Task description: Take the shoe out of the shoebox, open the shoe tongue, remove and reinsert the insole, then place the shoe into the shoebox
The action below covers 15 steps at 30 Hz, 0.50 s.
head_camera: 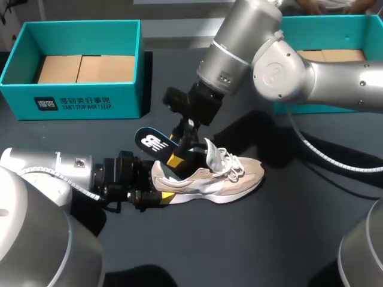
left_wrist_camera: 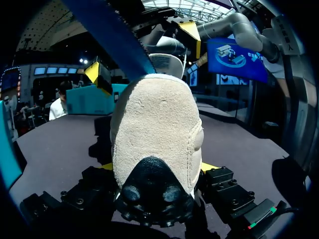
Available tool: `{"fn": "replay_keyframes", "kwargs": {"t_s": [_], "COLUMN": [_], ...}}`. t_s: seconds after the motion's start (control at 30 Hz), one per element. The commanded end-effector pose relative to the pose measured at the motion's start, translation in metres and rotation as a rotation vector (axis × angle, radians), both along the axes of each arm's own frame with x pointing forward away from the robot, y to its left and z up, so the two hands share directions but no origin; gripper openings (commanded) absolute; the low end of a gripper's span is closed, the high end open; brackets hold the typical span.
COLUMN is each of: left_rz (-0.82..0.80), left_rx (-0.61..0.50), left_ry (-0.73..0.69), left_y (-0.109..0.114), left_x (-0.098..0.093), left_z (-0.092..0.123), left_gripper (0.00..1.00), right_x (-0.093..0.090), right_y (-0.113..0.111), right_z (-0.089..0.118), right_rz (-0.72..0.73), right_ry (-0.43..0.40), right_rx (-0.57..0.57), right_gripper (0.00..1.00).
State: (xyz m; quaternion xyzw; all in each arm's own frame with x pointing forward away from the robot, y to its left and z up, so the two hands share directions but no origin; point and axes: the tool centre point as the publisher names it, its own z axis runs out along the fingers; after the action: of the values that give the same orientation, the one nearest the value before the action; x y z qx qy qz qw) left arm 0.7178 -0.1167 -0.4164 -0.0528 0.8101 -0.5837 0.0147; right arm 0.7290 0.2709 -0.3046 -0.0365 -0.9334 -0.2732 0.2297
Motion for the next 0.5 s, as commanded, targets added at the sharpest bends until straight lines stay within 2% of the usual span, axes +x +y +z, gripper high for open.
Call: {"fn": "replay_keyframes", "kwargs": {"t_s": [0.03,0.23,0.27,0.3,0.33,0.5], "left_rz": [0.003,0.003,0.003,0.003,0.003,0.003], "left_rx": [0.001,0.001,0.001,0.001,0.001,0.001], "left_ry": [0.0,0.0,0.0,0.0,0.0,0.0], "left_y": [-0.002,-0.002,-0.002,-0.002,-0.002,-0.002], "left_x": [-0.001,-0.001,-0.001,-0.001,-0.001,-0.001], "left_z": [-0.005,-0.005,-0.005,-0.005,-0.005,-0.005], "left_gripper": [0.0,0.0,0.0,0.0,0.0,0.0], "right_x": [0.012,0.015,0.015,0.015,0.015,0.019], "right_y": [0.005,0.007,0.007,0.007,0.007,0.009], "right_z": [0.002,-0.002,-0.003,-0.004,-0.005,-0.01], "right_rz": [-0.013,-0.018,-0.018,-0.02,-0.015,-0.029], "right_ry": [0.088,0.106,0.111,0.114,0.121,0.118], "right_rx": [0.021,0.044,0.045,0.048,0.054,0.073], "right_gripper": [1.0,1.0,0.87,0.59,0.47,0.37]}}
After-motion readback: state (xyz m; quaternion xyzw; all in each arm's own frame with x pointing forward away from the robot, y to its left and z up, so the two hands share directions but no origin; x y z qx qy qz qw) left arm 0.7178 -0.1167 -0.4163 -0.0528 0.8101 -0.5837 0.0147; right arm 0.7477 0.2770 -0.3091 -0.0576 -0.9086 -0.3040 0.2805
